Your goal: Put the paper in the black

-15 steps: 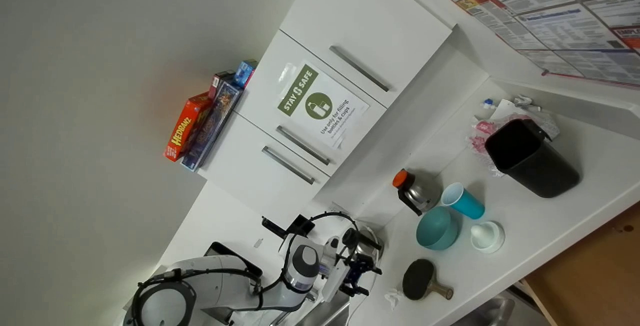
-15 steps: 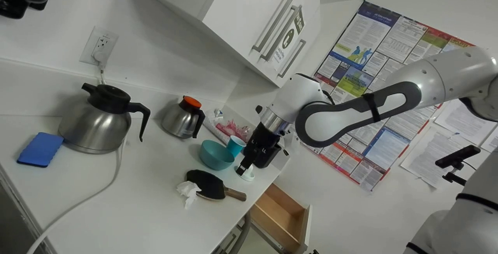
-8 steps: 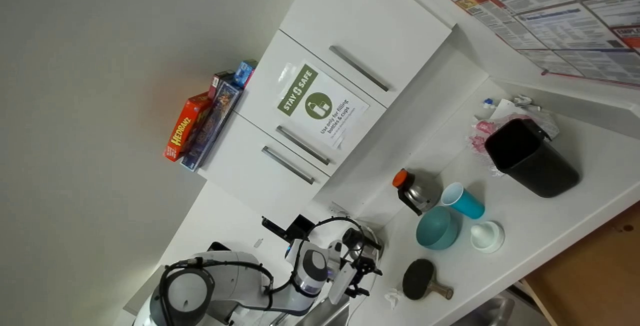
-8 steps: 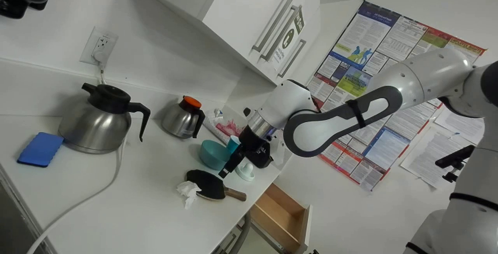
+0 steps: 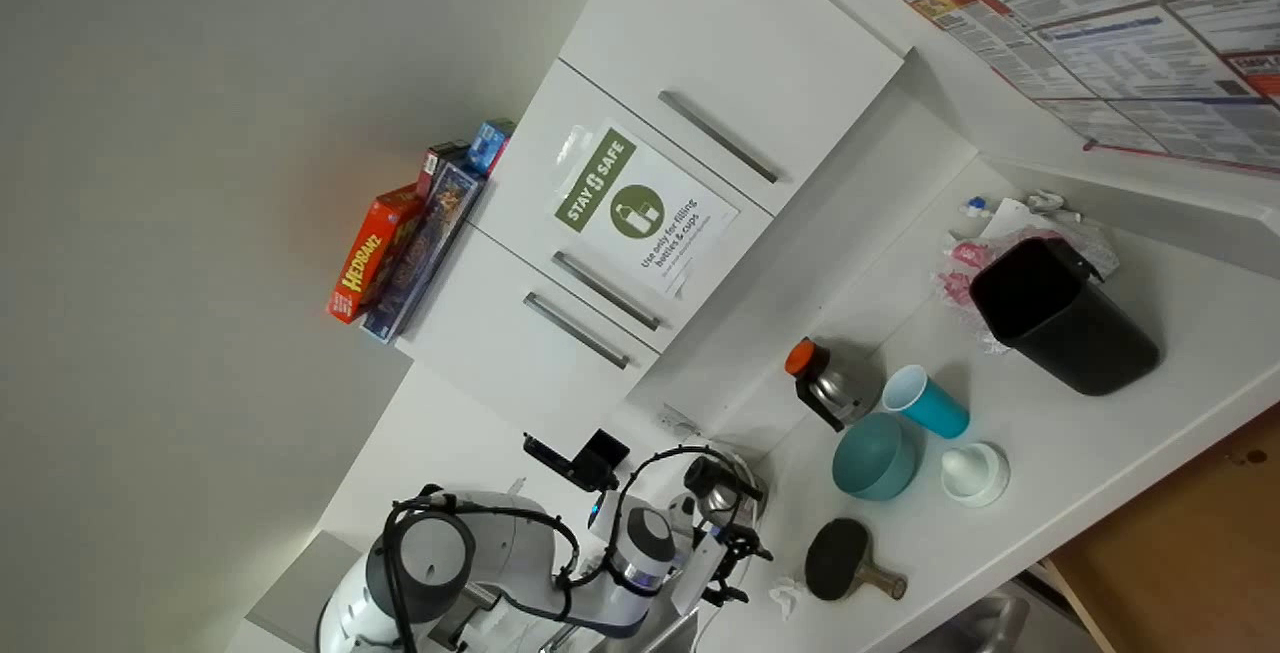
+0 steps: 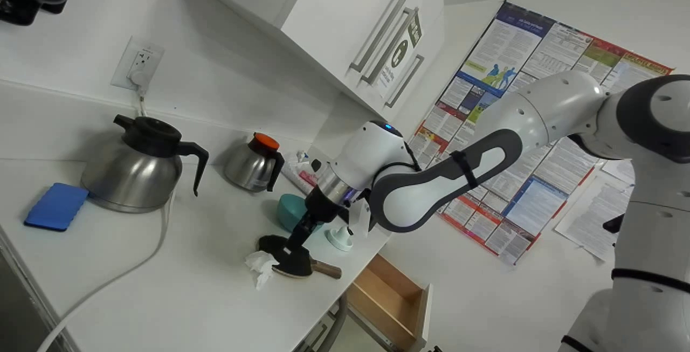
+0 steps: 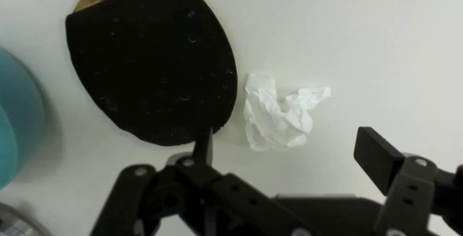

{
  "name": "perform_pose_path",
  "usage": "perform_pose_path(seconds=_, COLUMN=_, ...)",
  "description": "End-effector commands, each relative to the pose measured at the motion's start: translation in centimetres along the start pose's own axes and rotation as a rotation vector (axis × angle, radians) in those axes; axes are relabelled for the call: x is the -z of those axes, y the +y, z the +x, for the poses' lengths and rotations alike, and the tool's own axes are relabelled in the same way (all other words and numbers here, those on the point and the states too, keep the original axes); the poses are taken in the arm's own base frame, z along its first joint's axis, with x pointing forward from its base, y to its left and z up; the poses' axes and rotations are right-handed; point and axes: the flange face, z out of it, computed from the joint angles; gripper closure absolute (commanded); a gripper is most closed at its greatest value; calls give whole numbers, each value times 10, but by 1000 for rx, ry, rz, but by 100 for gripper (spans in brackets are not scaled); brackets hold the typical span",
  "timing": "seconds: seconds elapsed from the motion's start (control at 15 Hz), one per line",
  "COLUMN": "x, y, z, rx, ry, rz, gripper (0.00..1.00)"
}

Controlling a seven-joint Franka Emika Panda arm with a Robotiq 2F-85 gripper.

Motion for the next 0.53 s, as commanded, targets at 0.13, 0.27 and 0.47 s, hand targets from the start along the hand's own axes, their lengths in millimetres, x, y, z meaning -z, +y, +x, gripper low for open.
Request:
perform_pose_path(seconds=0.13, x=-28, y=-6, z=14, rx=32, ry=-28, rz=-22, gripper=0)
perform_pose_path(seconds=0.27, x=-38, y=-8, z=14, rx=44, ry=-47, rz=-18, gripper=6)
perform_pose_path(seconds=0.47, x=-51, y=-11, z=14, rx=56, ry=-61, rz=-13, gripper=32)
